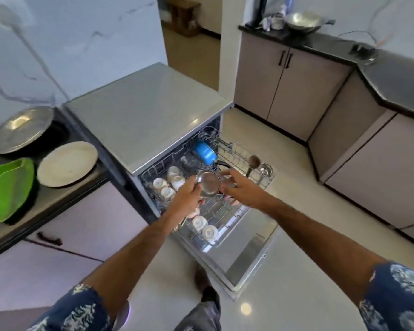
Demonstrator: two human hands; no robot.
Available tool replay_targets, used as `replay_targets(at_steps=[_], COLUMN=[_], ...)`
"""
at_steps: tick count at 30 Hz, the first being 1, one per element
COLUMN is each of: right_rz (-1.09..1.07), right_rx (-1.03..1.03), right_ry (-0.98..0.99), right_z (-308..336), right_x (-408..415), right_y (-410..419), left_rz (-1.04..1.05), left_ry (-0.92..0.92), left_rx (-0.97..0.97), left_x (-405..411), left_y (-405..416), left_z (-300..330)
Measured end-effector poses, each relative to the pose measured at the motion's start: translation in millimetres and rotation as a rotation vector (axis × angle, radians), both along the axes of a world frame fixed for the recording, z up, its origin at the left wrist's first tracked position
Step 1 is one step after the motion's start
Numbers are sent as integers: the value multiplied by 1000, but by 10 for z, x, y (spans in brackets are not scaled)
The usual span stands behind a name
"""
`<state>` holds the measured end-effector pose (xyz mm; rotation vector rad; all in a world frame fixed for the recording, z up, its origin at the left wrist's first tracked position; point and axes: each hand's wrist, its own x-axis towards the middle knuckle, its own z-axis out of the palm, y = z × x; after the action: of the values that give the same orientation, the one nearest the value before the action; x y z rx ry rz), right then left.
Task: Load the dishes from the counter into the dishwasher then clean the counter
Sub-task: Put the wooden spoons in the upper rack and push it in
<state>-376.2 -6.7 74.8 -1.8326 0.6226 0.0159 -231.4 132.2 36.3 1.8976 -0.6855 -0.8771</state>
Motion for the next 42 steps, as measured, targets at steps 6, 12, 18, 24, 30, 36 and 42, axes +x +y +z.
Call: replay_targets(at_steps=[6, 12, 18, 24, 30, 36, 42], right_rz=[-40, -138, -293, -382, -281, -55, 195], right_rx=[231, 150, 141, 234, -18, -348, -669], right_ry=[65, 131, 182, 122, 208, 238, 356], right_z=[-274, -671, -1145, -1479, -1755, -1928, -2161], right_x=[154, 472, 588, 862, 1218, 1508, 2016], right_y=[-807, -1471, -2387, -3330, -3793, -3919, -3866], left_rz=[-285, -510, -342, -412, -507, -537, -532], left_ry=[-120, -134, -888, -1227, -1246, -1281, -1279], left_rx=[108, 123, 163, 548, 590, 575, 569], left_x=[272, 550, 1269, 2074, 2338, 2403, 2418], left_y=[-805, -1570, -2209, -2392, -2525, -2527, -2532], left_z=[-252, -414, -636, -871, -1038, -1080, -1098])
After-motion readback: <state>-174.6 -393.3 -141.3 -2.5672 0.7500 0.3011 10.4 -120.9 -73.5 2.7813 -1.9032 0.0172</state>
